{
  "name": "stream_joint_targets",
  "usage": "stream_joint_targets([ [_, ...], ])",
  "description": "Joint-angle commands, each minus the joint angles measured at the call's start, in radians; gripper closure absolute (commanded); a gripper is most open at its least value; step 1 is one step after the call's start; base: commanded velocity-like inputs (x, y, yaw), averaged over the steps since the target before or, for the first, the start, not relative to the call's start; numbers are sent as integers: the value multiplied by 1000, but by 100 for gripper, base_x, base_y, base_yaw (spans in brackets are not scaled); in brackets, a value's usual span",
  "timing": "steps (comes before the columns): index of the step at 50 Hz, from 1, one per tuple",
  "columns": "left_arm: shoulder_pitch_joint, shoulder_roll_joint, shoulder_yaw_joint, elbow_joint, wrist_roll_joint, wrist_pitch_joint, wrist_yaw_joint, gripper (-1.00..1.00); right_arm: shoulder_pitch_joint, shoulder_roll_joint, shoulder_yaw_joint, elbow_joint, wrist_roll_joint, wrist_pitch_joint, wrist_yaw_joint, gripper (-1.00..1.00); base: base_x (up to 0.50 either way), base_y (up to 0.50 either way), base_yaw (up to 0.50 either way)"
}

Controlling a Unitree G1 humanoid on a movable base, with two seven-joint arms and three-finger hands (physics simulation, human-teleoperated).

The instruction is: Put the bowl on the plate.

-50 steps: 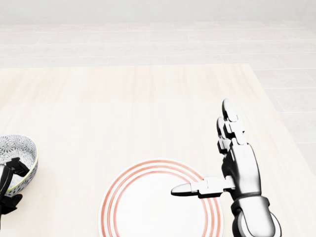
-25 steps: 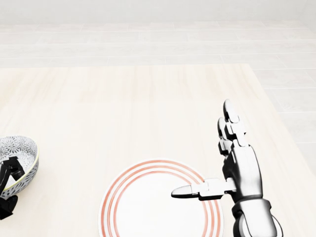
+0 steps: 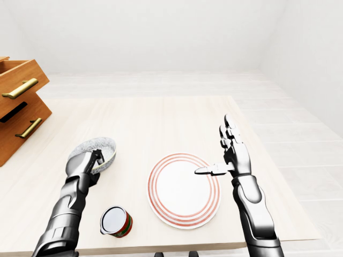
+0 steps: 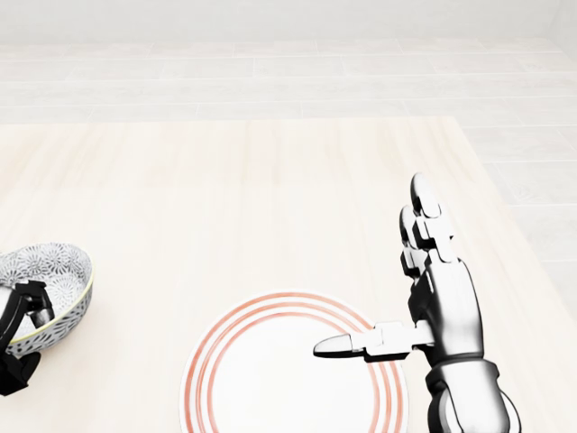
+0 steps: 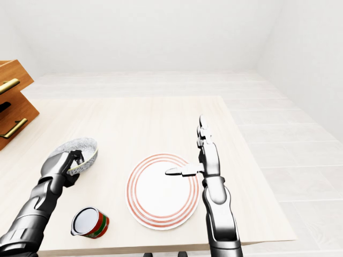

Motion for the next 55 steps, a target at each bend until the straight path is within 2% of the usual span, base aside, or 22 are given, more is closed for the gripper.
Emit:
stream_joint_targets([
  [1,12,-5,13,-94,7,0,-13,100,-10,-1,-2,-4,0,0,2,-100,0,0,0],
  [27,28,-33,52,-327,17,0,-127,100,13,0,-2,-7,-1,0,0,-100,0,0,0],
  [42,35,-60,73,-522,12,0,-252,100,39,0,-4,-43,-7,0,0,-100,0,0,0],
  [55,36,-110,65,-640,-2,0,-342,100,69,-2,-12,-67,-8,0,0,-100,0,0,0],
])
